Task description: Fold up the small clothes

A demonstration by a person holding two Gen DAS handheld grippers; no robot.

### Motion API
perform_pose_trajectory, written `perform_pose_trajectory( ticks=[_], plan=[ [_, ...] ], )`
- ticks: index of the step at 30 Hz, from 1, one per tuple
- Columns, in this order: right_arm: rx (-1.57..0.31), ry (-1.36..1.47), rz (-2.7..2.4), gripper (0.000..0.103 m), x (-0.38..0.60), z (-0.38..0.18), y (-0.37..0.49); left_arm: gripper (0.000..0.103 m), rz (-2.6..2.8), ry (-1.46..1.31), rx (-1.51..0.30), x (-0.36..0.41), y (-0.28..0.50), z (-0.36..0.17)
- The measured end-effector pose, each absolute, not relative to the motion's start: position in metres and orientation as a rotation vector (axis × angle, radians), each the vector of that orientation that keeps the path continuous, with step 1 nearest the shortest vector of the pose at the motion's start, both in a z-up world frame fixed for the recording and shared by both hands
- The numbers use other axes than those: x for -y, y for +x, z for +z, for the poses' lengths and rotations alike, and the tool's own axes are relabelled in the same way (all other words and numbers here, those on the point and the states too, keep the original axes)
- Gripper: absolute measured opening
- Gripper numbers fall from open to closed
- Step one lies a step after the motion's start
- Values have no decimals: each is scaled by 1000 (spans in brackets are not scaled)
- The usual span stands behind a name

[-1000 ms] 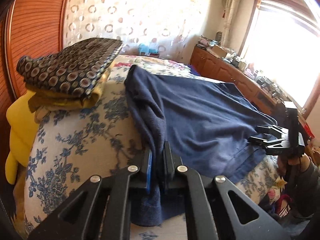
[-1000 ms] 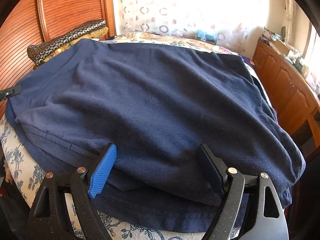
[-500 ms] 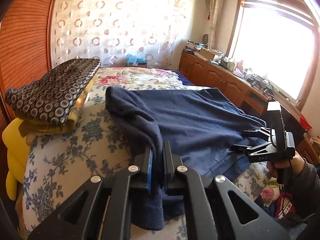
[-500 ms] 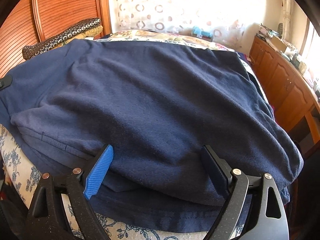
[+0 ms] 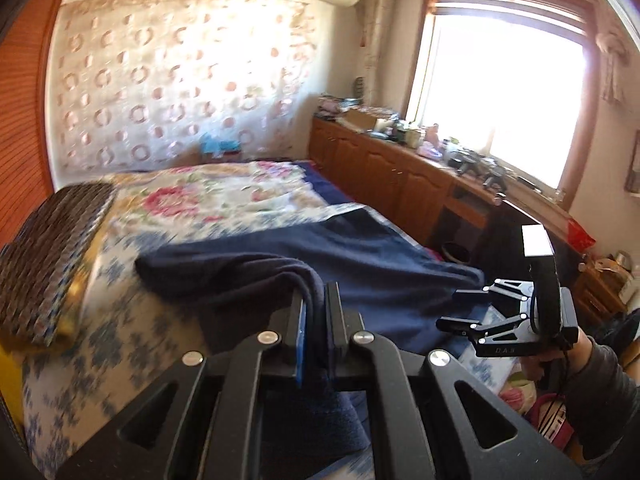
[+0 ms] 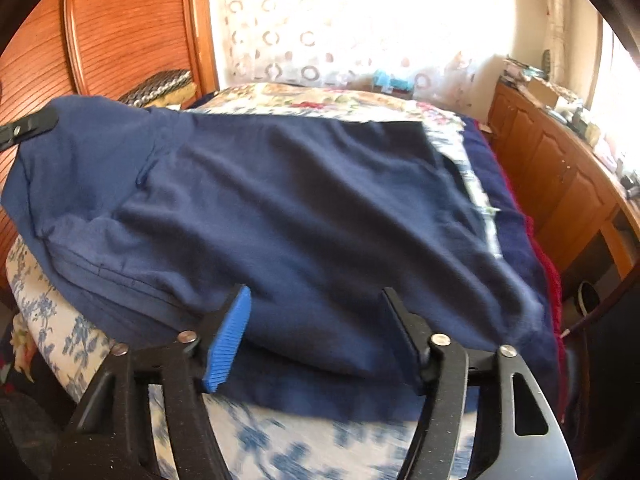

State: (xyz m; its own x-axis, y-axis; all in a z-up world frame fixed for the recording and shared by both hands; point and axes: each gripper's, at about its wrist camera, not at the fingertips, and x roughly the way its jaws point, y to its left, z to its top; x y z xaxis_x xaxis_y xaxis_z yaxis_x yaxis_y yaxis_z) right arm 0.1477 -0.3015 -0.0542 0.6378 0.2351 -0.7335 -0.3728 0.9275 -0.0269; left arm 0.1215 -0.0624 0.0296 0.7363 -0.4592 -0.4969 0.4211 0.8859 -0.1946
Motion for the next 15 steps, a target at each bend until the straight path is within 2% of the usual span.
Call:
perform_pose_trajectory(
  ticks=[15],
  plan=[
    [-728,-72,237,61,400,-22,122,4,-706,68,-559,214,179,86]
  ],
)
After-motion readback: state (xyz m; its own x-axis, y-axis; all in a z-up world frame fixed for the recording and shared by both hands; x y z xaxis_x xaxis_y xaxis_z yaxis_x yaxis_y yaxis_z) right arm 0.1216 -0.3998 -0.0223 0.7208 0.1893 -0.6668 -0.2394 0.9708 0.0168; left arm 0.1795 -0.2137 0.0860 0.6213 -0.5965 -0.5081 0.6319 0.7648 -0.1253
